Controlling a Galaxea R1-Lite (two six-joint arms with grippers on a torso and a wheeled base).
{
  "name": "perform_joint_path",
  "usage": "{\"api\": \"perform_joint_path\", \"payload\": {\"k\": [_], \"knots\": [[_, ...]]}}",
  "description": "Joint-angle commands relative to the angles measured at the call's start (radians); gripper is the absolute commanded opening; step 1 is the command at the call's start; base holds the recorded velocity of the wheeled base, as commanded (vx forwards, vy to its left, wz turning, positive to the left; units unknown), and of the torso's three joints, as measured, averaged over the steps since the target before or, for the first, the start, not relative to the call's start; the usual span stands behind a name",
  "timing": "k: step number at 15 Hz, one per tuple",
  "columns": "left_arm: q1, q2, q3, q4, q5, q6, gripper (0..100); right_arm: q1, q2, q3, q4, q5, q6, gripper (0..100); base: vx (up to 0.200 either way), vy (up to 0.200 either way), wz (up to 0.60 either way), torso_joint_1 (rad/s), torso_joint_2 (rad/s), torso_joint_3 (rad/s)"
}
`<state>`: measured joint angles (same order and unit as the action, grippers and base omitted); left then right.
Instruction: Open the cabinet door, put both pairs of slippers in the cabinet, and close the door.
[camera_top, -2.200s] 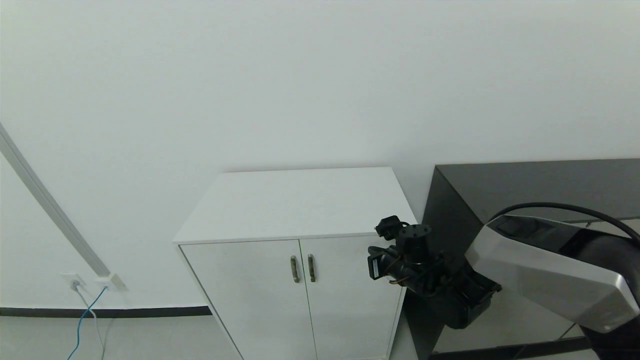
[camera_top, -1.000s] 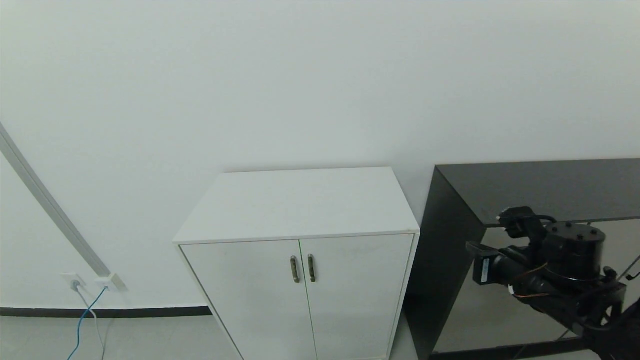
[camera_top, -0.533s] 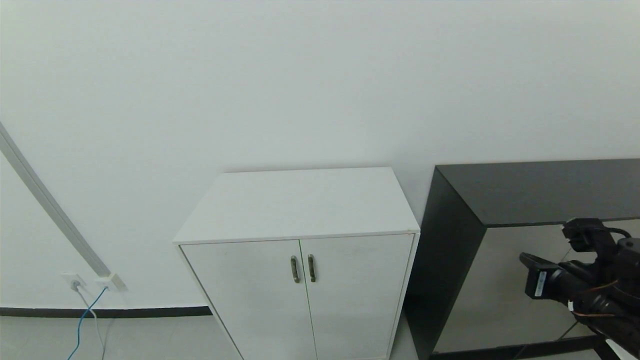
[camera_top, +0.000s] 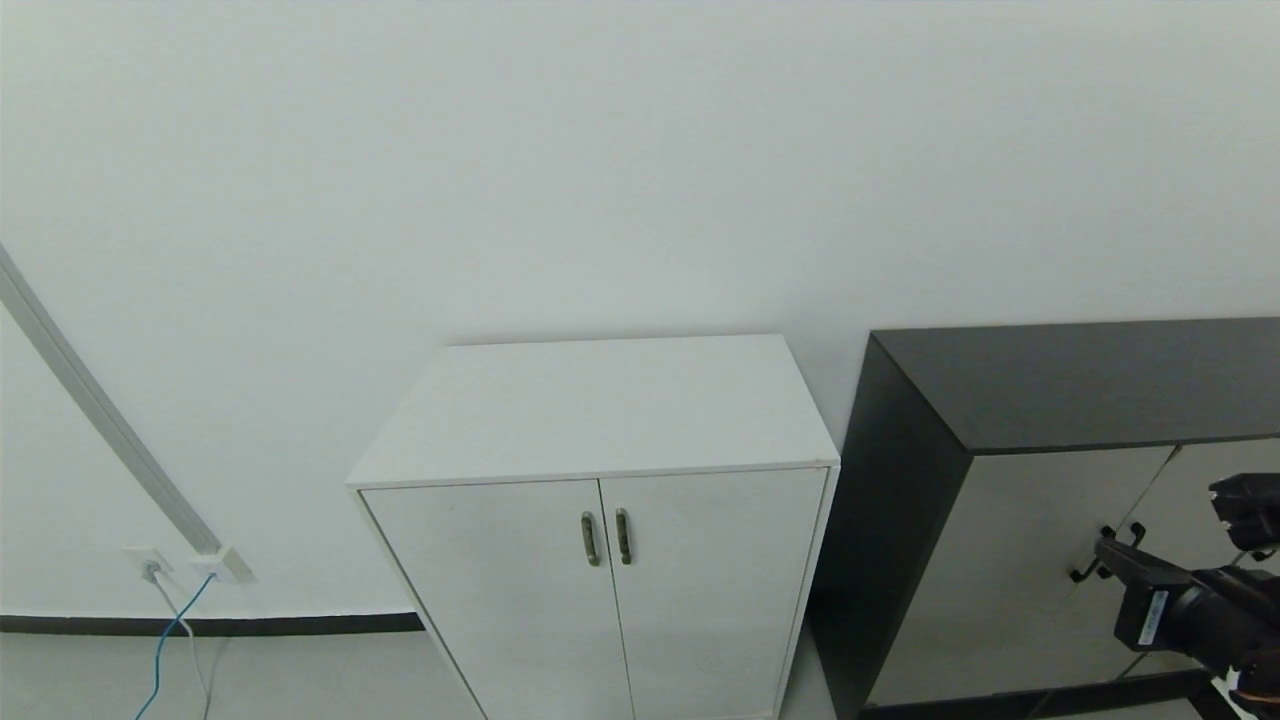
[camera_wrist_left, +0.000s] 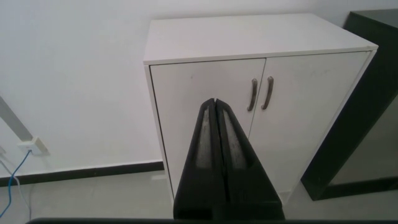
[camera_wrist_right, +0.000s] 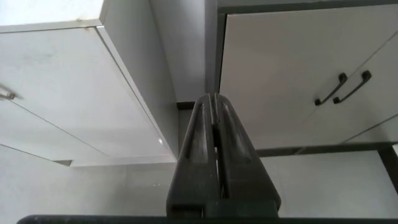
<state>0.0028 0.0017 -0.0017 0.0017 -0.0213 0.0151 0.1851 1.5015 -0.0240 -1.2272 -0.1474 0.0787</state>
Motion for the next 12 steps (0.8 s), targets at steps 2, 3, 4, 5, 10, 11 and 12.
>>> {"api": "perform_joint_path", "payload": {"k": [2, 3, 4, 5, 10, 11, 12], "knots": [[0.000, 0.000, 0.000, 0.000, 0.000, 0.000, 0, -0.003, -0.086, 0.024, 0.041, 0.000, 0.001, 0, 0.000, 0.000, 0.00, 0.000, 0.00, 0.000], [0.000, 0.000, 0.000, 0.000, 0.000, 0.000, 0, -0.007, -0.116, 0.024, 0.075, 0.002, 0.000, 0, 0.000, 0.000, 0.00, 0.000, 0.00, 0.000], [0.000, 0.000, 0.000, 0.000, 0.000, 0.000, 0, -0.007, -0.145, 0.024, 0.104, 0.002, 0.000, 0, 0.000, 0.000, 0.00, 0.000, 0.00, 0.000], [0.000, 0.000, 0.000, 0.000, 0.000, 0.000, 0, -0.007, -0.179, 0.024, 0.137, 0.003, 0.000, 0, 0.000, 0.000, 0.00, 0.000, 0.00, 0.000], [0.000, 0.000, 0.000, 0.000, 0.000, 0.000, 0, -0.006, -0.360, 0.024, 0.344, 0.022, 0.001, 0, 0.000, 0.000, 0.00, 0.000, 0.00, 0.000], [0.000, 0.000, 0.000, 0.000, 0.000, 0.000, 0, -0.006, -0.399, 0.024, 0.390, 0.032, 0.001, 0, 0.000, 0.000, 0.00, 0.000, 0.00, 0.000], [0.000, 0.000, 0.000, 0.000, 0.000, 0.000, 0, -0.006, -0.437, 0.024, 0.437, 0.045, 0.001, 0, 0.000, 0.000, 0.00, 0.000, 0.00, 0.000]]}}
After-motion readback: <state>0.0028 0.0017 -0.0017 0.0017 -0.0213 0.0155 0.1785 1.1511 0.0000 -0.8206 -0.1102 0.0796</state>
